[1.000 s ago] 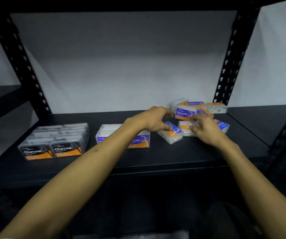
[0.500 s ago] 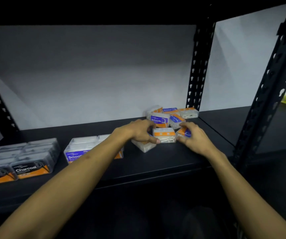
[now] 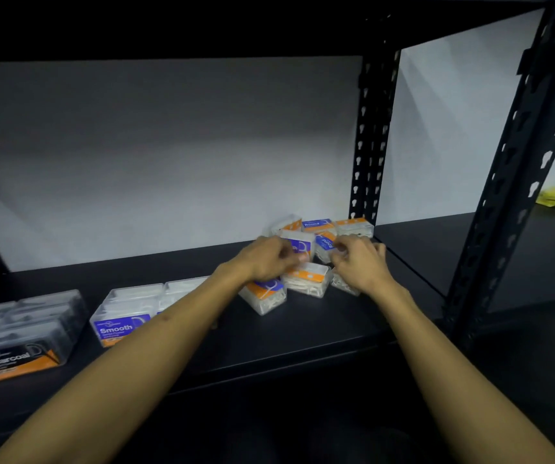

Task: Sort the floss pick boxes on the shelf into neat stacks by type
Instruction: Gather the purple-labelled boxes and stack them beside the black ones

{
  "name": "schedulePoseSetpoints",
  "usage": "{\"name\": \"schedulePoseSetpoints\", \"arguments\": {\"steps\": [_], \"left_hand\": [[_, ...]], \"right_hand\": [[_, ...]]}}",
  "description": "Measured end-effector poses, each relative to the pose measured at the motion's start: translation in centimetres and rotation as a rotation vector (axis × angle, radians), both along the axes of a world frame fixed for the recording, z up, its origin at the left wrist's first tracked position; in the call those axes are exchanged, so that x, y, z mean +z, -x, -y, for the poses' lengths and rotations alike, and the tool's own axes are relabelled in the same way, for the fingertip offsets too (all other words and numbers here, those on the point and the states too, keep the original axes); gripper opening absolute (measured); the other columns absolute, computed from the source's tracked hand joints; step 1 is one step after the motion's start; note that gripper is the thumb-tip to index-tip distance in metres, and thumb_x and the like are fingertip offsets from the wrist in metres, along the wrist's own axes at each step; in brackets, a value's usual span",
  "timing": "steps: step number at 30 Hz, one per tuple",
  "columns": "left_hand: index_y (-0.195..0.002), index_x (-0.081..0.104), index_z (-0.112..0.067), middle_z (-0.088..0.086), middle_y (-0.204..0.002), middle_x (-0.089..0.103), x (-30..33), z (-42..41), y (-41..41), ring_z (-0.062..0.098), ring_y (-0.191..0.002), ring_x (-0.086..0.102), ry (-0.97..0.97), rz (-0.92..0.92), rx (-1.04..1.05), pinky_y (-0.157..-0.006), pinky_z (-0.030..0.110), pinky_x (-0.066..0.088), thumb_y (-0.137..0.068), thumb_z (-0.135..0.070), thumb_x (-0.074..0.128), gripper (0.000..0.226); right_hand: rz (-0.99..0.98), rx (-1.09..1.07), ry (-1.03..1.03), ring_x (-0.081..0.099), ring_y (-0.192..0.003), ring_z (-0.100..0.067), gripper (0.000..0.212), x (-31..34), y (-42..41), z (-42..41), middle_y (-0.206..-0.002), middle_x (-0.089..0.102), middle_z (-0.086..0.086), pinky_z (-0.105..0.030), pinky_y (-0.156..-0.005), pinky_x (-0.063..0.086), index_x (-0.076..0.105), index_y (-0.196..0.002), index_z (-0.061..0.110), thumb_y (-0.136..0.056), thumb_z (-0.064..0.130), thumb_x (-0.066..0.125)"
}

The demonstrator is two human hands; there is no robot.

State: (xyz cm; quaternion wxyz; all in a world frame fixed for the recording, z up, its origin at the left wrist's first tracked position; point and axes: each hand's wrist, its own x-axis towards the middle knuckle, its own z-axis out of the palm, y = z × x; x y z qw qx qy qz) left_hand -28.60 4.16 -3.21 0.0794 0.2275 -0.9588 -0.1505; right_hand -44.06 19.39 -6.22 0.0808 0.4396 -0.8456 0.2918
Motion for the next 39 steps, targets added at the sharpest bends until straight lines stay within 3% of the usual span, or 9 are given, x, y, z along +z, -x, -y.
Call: {"name": "schedulePoseSetpoints", "arguments": {"steps": [3, 7, 11, 17, 25, 28, 33, 36, 39], "left_hand": [[-0.128, 0.055, -0.022, 0.008, -0.131, 0.054, 0.4, 1.3, 1.2, 0.026, -0.119, 0.050, 0.200, -0.092, 0.058, -0.096, 0.042, 0.046, -0.094, -0.040, 0.061, 0.038], [-0.155, 0.027, -0.026, 0.007, -0.160, 0.031, 0.6, 2.0, 3.7, 0.028, -0.142, 0.032, 0.277, 0.095, -0.025, -0.114, 0.045, 0.032, -0.098, -0.035, 0.057, 0.065], [-0.146, 0.043, -0.024, 0.009, -0.143, 0.052, 1.0, 2.6, 4.7, 0.028, -0.126, 0.049, 0.398, 0.122, -0.015, -0.104, 0.041, 0.038, -0.095, -0.040, 0.061, 0.057], [-0.135, 0.057, -0.024, 0.006, -0.133, 0.061, 1.6, 5.1, 2.2, 0.024, -0.113, 0.060, 0.223, 0.088, 0.147, -0.084, 0.034, 0.048, -0.086, -0.037, 0.074, 0.053], [-0.126, 0.065, -0.015, 0.008, -0.128, 0.064, 2.2, 6.2, -0.4, 0.020, -0.102, 0.063, 0.052, 0.048, 0.166, -0.081, 0.028, 0.051, -0.081, -0.028, 0.081, 0.050], [-0.121, 0.067, -0.016, 0.007, -0.126, 0.065, 2.4, 6.3, -1.3, 0.015, -0.095, 0.061, 0.037, 0.059, 0.145, -0.078, 0.028, 0.052, -0.079, -0.030, 0.083, 0.047], [-0.117, 0.067, -0.018, 0.006, -0.126, 0.061, 2.6, 6.2, -2.7, 0.017, -0.098, 0.059, 0.041, 0.092, 0.137, -0.083, 0.031, 0.052, -0.079, -0.031, 0.083, 0.043], [-0.116, 0.066, -0.018, 0.006, -0.126, 0.059, 2.8, 6.0, -3.4, 0.017, -0.098, 0.057, 0.030, 0.105, 0.128, -0.085, 0.032, 0.051, -0.080, -0.029, 0.082, 0.041], [-0.115, 0.064, -0.019, 0.006, -0.126, 0.059, 2.8, 5.8, -4.1, 0.017, -0.098, 0.056, 0.026, 0.112, 0.126, -0.088, 0.033, 0.051, -0.081, -0.028, 0.082, 0.040]], "right_hand": [[0.067, -0.053, -0.094, 0.050, -0.119, -0.028, 0.033, -0.5, 0.5, 0.9, -0.123, 0.060, -0.008, -0.046, -0.103, 0.030, 0.061, -0.119, 0.017, -0.091, 0.033, 0.051], [0.235, -0.135, 0.236, 0.063, -0.099, -0.029, 0.033, -2.6, 1.0, -0.2, -0.106, 0.070, -0.006, -0.037, -0.081, 0.051, 0.068, -0.109, 0.016, -0.086, 0.038, 0.058], [0.281, -0.225, 0.273, 0.062, -0.101, -0.031, 0.045, -2.8, 1.8, -0.1, -0.105, 0.069, -0.009, -0.040, -0.084, 0.053, 0.066, -0.115, 0.017, -0.082, 0.047, 0.060], [0.199, -0.234, 0.203, 0.061, -0.107, -0.030, 0.037, -3.0, 2.3, 0.3, -0.108, 0.071, -0.008, -0.042, -0.093, 0.048, 0.070, -0.111, 0.015, -0.088, 0.042, 0.059], [0.203, -0.205, 0.084, 0.059, -0.109, -0.030, 0.032, -2.5, 2.5, 0.2, -0.110, 0.070, -0.007, -0.042, -0.094, 0.045, 0.067, -0.107, 0.017, -0.092, 0.042, 0.052], [0.072, -0.179, -0.049, 0.053, -0.116, -0.027, 0.033, -1.9, 2.2, 0.0, -0.113, 0.069, -0.005, -0.046, -0.102, 0.033, 0.067, -0.109, 0.021, -0.095, 0.044, 0.049], [-0.192, 0.251, -0.103, 0.038, -0.135, -0.017, 0.061, -0.8, -1.4, -0.7, -0.137, 0.055, 0.006, -0.046, -0.118, 0.010, 0.057, -0.131, 0.031, -0.081, 0.067, 0.059], [-0.118, 0.330, -0.326, 0.041, -0.133, -0.023, 0.074, -0.4, -3.2, 0.0, -0.141, 0.051, 0.002, -0.043, -0.114, 0.026, 0.047, -0.139, 0.032, -0.076, 0.062, 0.070], [0.104, 0.336, -0.272, 0.055, -0.112, -0.022, 0.048, 0.9, -2.3, 0.6, -0.121, 0.062, 0.002, -0.039, -0.093, 0.046, 0.054, -0.124, 0.029, -0.083, 0.048, 0.071]]}}
